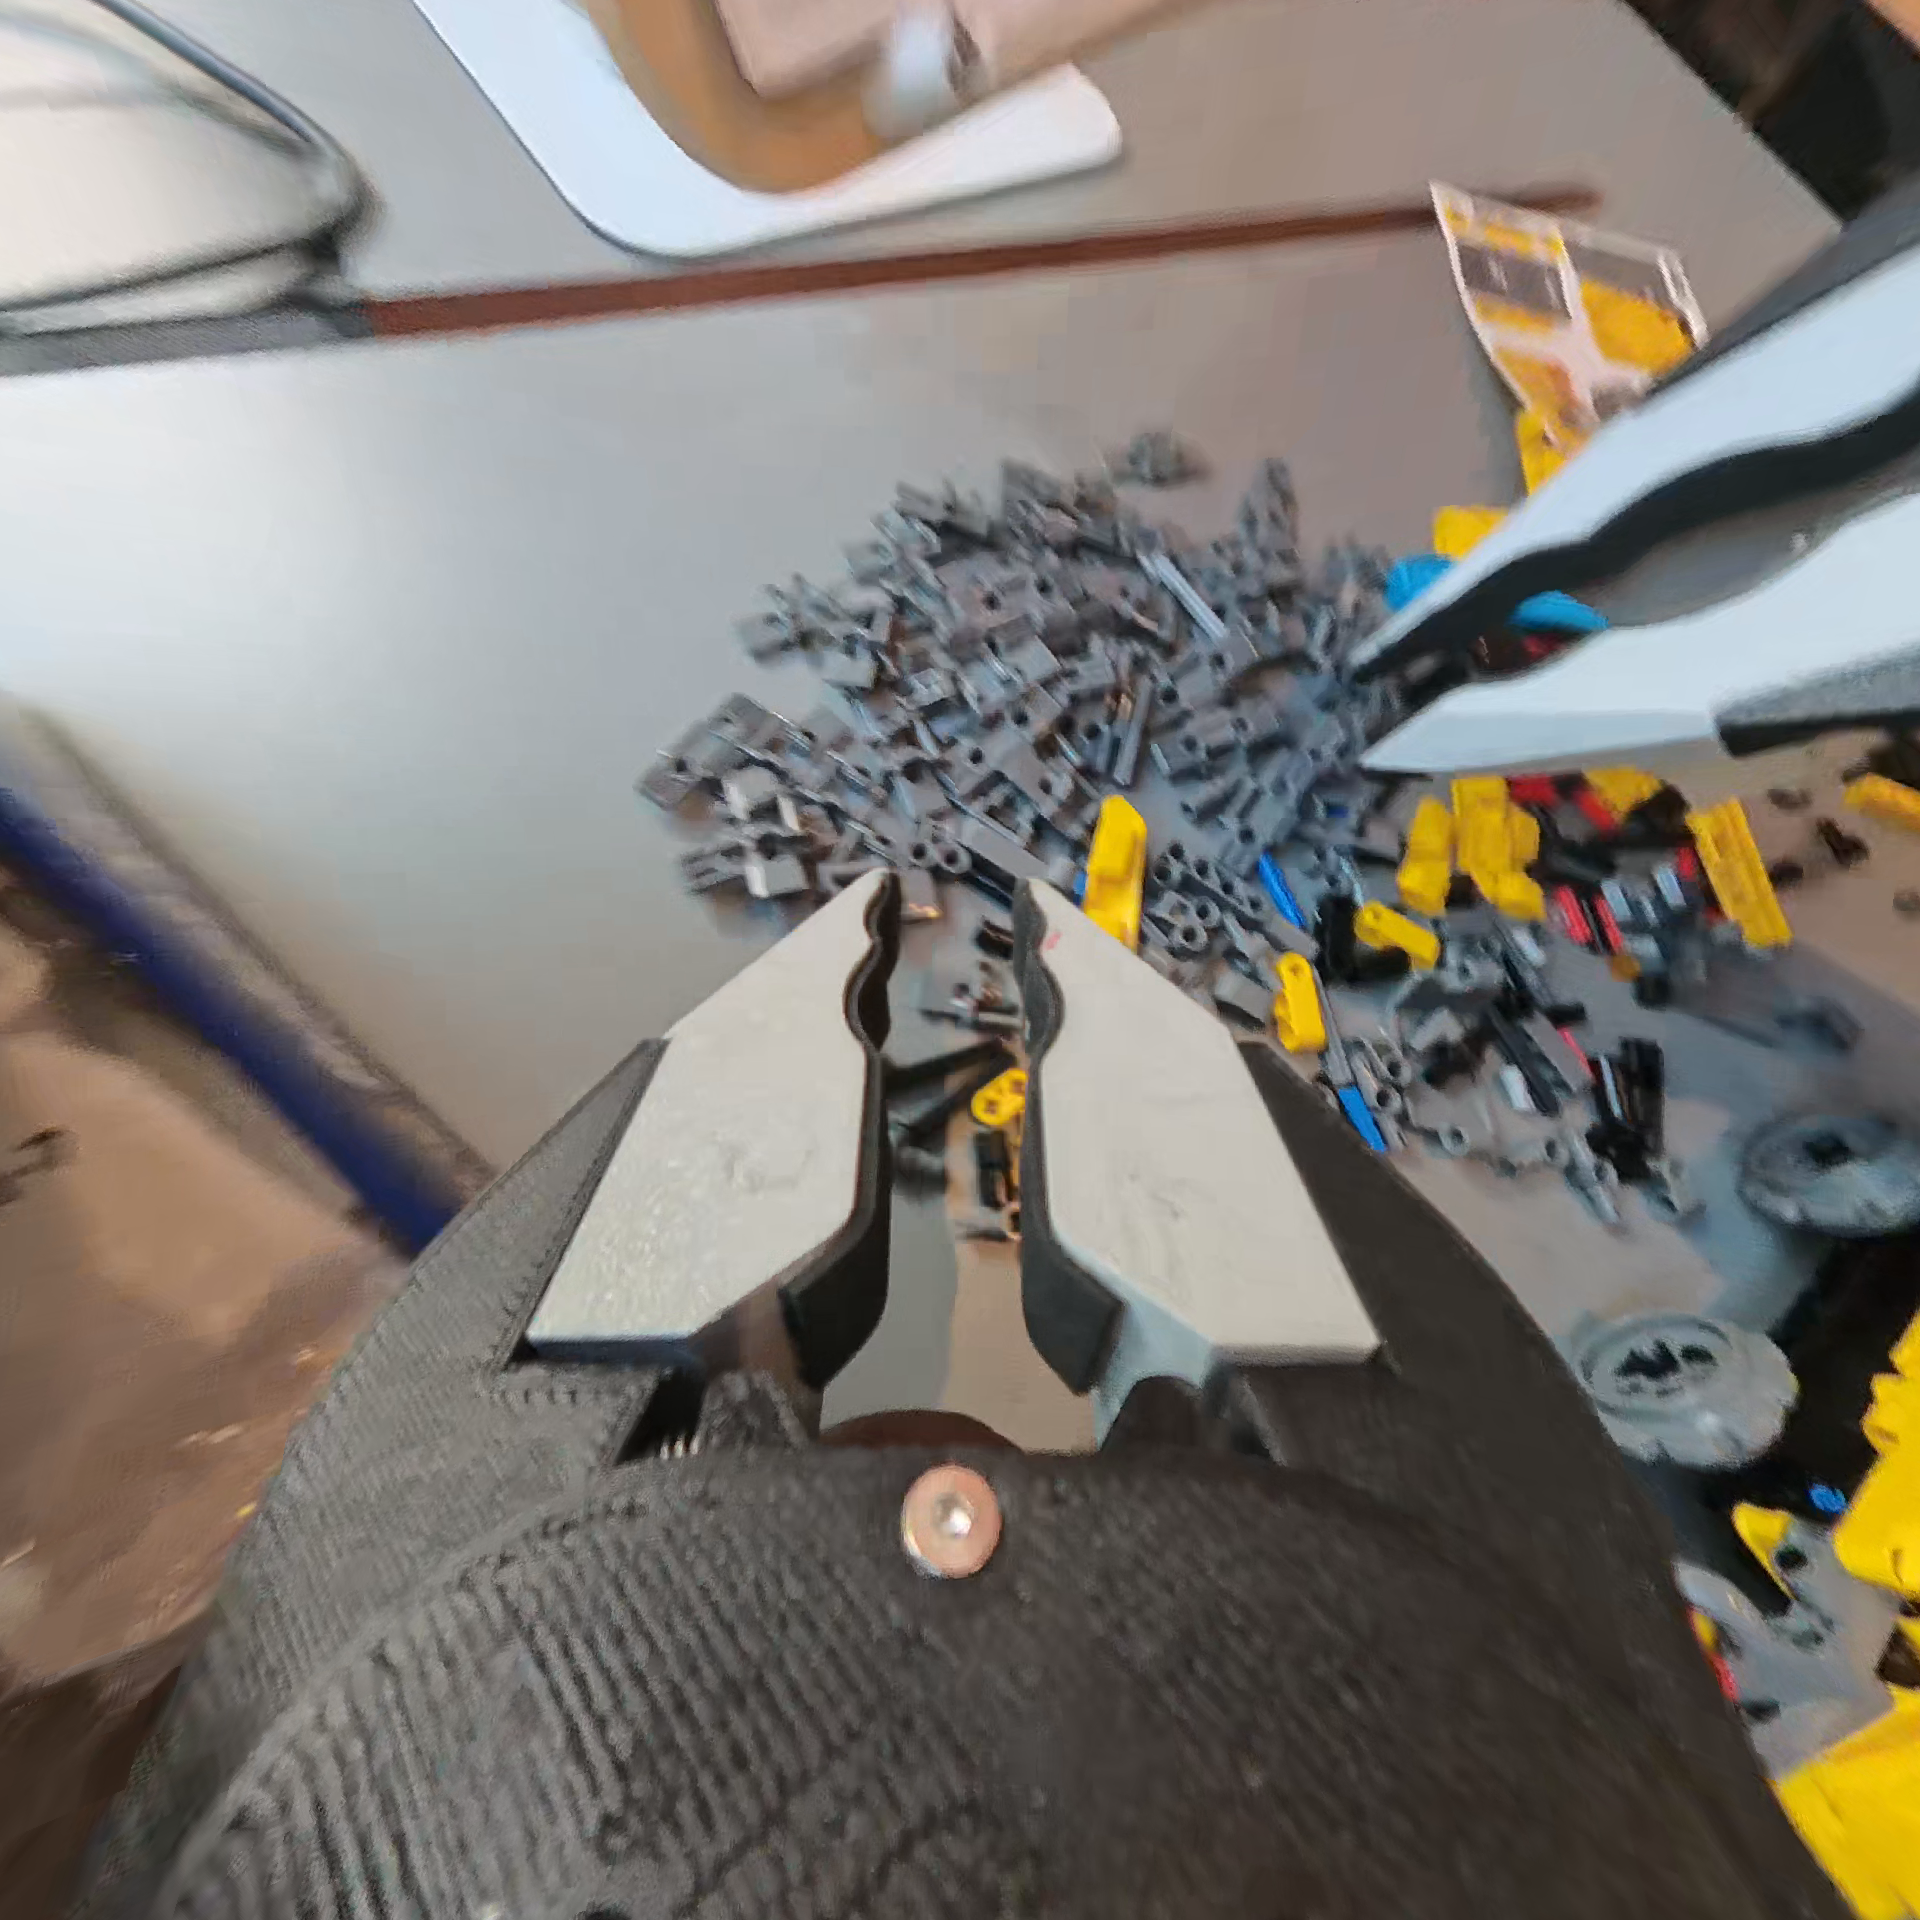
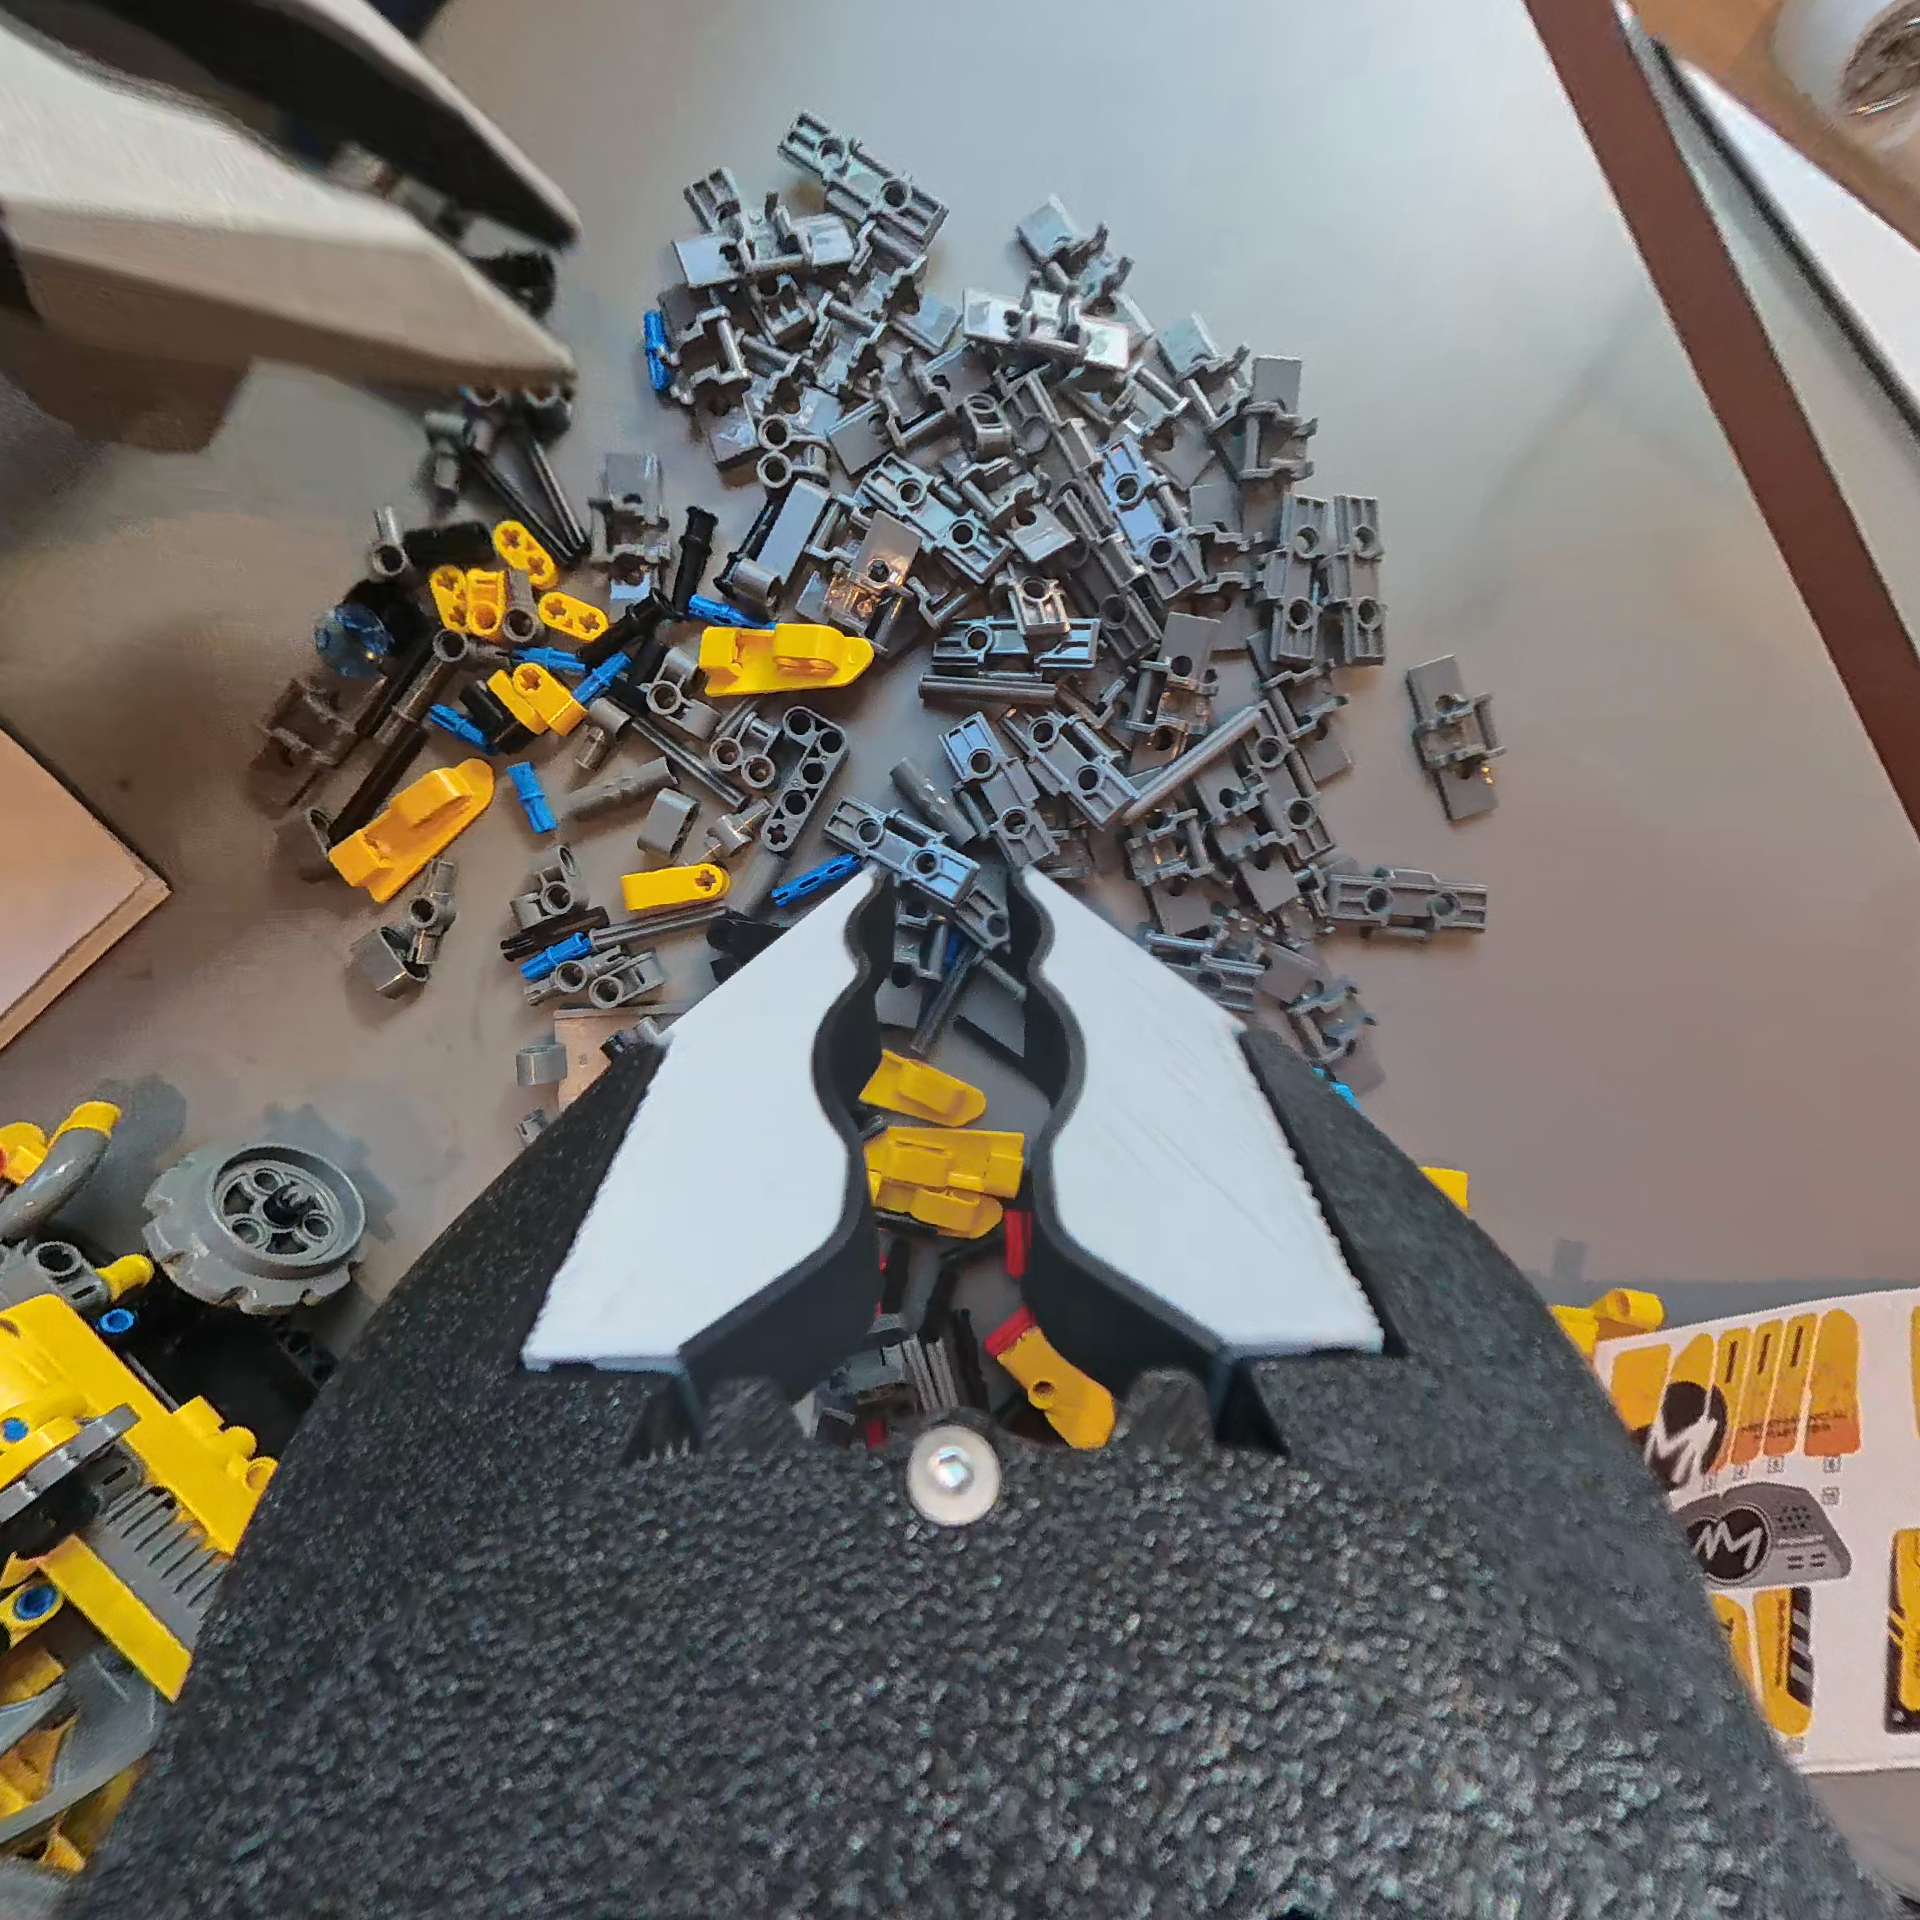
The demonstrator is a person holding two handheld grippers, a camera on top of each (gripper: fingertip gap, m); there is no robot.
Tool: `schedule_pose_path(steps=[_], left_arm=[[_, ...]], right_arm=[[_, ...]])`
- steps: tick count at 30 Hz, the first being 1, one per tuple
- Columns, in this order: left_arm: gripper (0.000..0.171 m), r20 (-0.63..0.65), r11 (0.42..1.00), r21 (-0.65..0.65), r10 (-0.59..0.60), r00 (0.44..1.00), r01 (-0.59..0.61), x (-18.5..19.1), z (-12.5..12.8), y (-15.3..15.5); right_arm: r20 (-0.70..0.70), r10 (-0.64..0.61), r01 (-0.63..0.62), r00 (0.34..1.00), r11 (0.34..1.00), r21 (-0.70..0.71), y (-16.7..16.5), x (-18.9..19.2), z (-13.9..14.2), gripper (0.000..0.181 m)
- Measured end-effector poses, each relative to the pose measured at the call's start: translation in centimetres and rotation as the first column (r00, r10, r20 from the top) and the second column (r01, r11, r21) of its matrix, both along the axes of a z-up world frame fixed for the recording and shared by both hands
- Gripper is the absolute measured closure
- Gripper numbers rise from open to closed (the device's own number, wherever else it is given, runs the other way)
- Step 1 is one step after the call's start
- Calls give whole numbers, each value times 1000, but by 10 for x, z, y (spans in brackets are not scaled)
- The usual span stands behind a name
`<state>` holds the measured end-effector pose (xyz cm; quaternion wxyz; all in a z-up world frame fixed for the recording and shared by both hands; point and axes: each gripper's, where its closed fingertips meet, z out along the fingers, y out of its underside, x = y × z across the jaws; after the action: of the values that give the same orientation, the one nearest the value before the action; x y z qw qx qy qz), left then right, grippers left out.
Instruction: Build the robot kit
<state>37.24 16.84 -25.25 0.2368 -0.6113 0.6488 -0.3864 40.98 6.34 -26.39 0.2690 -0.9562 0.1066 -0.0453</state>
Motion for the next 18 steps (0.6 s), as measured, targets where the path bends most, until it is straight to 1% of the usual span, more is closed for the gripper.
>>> schedule_pose_path(steps=[2,4,7,12,18], left_arm=[[155,65,996,19,85,994,-86,4,11,18],[153,66,989,56,131,989,-135,4,11,32],[152,55,987,70,138,989,-142,4,8,36],[151,22,986,95,138,990,-140,2,2,38],[151,18,990,67,126,992,-127,2,2,30]], right_arm=[[7,-25,25,1000,999,27,0,5,5,163],[7,-45,44,999,997,66,3,8,11,163],[37,-77,74,996,993,89,4,15,15,162],[65,-85,79,994,993,90,6,18,17,163],[77,-98,91,992,992,89,5,20,18,162]])
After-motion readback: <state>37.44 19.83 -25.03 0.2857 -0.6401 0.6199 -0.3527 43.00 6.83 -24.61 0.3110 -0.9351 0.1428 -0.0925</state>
